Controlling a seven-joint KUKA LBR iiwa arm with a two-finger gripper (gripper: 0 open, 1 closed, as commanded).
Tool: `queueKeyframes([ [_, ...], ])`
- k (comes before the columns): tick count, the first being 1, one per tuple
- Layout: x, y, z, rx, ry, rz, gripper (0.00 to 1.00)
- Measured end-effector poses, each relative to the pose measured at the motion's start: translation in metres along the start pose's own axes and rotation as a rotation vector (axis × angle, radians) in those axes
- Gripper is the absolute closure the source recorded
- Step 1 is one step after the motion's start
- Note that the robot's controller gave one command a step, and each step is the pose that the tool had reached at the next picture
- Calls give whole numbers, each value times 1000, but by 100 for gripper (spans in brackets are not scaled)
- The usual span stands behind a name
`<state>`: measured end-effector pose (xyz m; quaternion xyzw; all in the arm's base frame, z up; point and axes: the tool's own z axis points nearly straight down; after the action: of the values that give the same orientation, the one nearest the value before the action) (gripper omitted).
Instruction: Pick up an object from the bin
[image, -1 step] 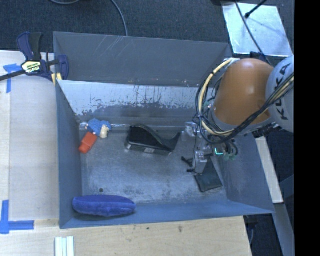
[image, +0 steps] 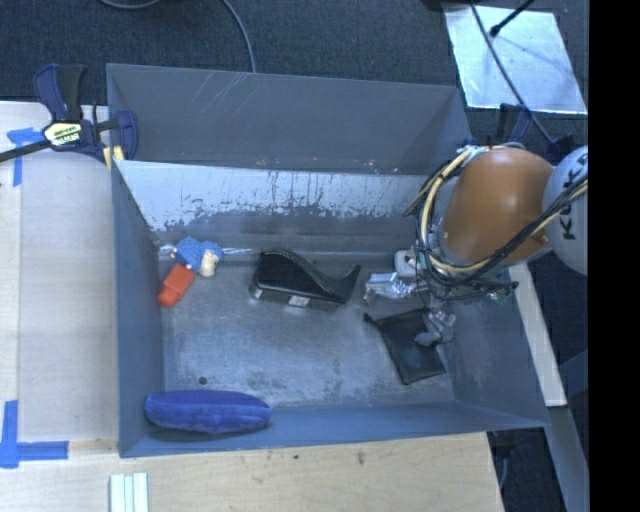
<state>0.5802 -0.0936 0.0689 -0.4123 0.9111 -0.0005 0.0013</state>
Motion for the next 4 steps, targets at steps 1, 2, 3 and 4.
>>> queueKeyframes([
  [1, 40, -47, -75, 3, -4, -297, 0],
  [2, -4, -9, 1, -8, -1, -544, 0],
  [3, -2, -12, -1, -4, 0, -538, 100],
  [4, -2, -12, -1, -5, 1, -538, 0],
])
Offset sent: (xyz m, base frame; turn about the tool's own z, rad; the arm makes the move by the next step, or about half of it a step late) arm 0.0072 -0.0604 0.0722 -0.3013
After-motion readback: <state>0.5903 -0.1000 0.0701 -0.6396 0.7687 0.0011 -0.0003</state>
